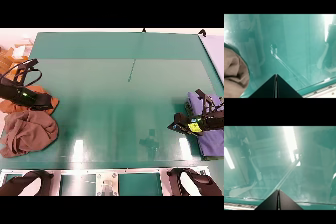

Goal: Fold the shirts.

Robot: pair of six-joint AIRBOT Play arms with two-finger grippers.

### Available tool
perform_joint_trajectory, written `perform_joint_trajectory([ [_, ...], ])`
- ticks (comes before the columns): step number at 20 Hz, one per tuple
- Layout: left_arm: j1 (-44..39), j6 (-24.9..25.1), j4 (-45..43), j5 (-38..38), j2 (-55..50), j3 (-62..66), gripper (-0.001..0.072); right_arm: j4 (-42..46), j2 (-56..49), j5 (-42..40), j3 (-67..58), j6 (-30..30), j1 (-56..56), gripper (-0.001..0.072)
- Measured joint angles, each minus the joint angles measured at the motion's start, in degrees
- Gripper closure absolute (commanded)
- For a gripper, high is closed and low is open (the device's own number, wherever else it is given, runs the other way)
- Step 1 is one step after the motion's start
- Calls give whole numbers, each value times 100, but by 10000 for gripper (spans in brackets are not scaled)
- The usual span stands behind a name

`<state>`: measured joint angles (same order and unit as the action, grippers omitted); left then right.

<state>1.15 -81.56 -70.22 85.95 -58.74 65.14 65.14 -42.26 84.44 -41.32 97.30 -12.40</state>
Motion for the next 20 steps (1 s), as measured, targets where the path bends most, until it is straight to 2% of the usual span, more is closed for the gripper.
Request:
perform_joint_trajectory([
  [14, 0, 0, 20, -17, 0, 0, 685, 0, 0, 0, 2, -2, 0, 690],
  [19, 0, -22, 83, -527, 0, 0, 682, 0, 0, -33, 2, -2, 0, 690],
  [20, 2, -24, -111, -754, -4, 17, 369, 0, 0, -92, 2, -2, 0, 689],
])
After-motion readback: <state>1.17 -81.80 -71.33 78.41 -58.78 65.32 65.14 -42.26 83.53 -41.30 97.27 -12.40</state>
